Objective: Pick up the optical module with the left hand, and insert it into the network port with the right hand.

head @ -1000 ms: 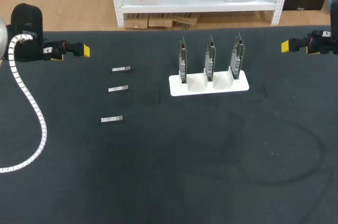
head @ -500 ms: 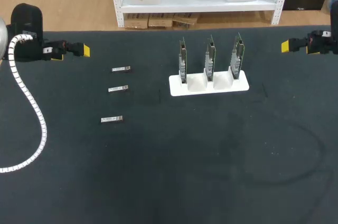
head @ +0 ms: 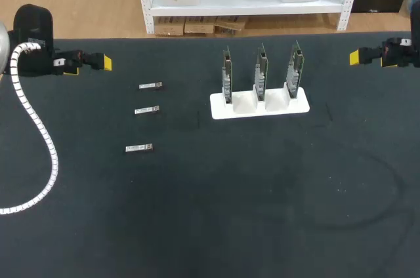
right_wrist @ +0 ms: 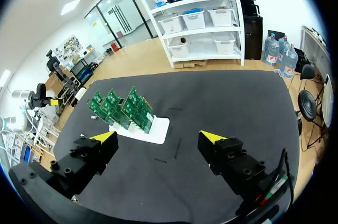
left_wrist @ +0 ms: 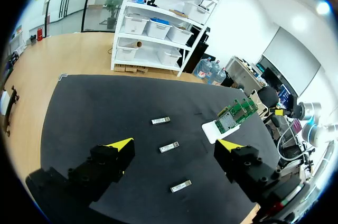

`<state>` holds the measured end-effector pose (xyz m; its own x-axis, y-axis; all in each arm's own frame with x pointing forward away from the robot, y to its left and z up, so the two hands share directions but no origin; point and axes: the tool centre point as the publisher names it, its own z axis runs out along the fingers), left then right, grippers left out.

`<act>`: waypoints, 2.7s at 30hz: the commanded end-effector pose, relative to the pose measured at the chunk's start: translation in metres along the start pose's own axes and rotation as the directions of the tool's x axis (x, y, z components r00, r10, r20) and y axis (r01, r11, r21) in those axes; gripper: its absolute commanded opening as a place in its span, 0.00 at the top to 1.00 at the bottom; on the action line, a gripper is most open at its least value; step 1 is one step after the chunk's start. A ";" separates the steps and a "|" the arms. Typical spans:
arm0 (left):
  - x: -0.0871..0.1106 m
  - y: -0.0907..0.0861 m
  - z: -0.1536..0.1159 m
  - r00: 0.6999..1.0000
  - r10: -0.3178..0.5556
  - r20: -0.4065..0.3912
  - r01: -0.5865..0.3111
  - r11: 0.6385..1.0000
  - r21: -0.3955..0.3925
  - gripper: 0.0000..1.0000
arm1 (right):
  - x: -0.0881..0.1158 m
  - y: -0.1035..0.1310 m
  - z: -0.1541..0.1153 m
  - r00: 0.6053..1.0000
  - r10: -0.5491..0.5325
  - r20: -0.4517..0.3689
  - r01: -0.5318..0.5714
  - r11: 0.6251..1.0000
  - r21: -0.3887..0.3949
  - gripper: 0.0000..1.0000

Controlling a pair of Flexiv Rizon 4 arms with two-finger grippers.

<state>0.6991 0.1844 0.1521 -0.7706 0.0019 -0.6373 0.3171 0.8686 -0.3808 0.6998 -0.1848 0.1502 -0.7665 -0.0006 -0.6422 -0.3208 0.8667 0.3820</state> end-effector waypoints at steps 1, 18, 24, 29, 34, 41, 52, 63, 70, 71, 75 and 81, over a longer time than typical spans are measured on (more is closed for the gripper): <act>0.001 0.001 0.001 1.000 0.001 0.004 -0.001 1.000 0.004 0.00 | 0.000 0.000 0.000 1.000 0.001 -0.001 -0.001 1.000 0.003 0.00; -0.002 0.022 0.002 0.845 0.488 -0.216 -0.481 0.872 0.090 0.00 | 0.000 0.000 0.000 1.000 0.001 -0.001 -0.001 1.000 0.003 0.00; -0.008 0.030 0.020 0.714 0.636 -0.294 -0.608 0.771 0.192 0.00 | 0.000 0.000 0.000 1.000 0.001 -0.001 -0.001 1.000 0.003 0.00; -0.008 0.037 0.045 0.599 0.707 -0.375 -0.675 0.698 0.238 0.00 | 0.000 0.000 0.000 1.000 0.001 -0.001 -0.001 1.000 0.003 0.00; -0.005 0.040 0.065 0.506 0.755 -0.417 -0.717 0.637 0.282 0.00 | 0.000 0.000 0.000 1.000 0.001 -0.001 -0.001 1.000 0.003 0.00; -0.003 0.041 0.083 0.449 0.787 -0.422 -0.736 0.594 0.325 0.00 | 0.000 0.000 0.000 1.000 0.001 -0.001 -0.001 1.000 0.003 0.00; -0.008 0.040 0.083 0.546 0.753 -0.367 -0.676 0.655 0.337 0.00 | 0.000 0.000 0.000 1.000 0.001 -0.001 -0.001 1.000 0.003 0.00; -0.008 0.041 0.086 0.378 0.849 -0.368 -0.783 0.506 0.363 0.00 | 0.000 0.000 0.000 1.000 0.001 -0.001 -0.001 1.000 0.003 0.00; -0.003 0.037 0.101 0.303 0.894 -0.332 -0.812 0.424 0.402 0.00 | 0.000 0.000 0.000 1.000 0.001 -0.001 -0.001 1.000 0.003 0.00; -0.001 0.037 0.105 0.272 0.898 -0.345 -0.820 0.404 0.405 0.00 | 0.000 0.000 0.000 1.000 0.001 -0.001 -0.001 1.000 0.003 0.00; 0.003 0.046 0.120 0.151 0.906 -0.396 -0.827 0.335 0.451 0.00 | 0.000 0.000 0.000 1.000 0.001 -0.001 -0.001 1.000 0.003 0.00; -0.004 0.051 0.134 0.122 0.913 -0.389 -0.828 0.310 0.468 0.00 | 0.000 0.000 0.000 1.000 0.001 -0.001 -0.001 1.000 0.003 0.00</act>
<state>0.7744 0.1671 0.0485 -0.0175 0.9830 -0.1827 0.9901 0.0425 0.1340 0.6998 -0.1850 0.1503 -0.7666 -0.0007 -0.6421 -0.3209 0.8666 0.3821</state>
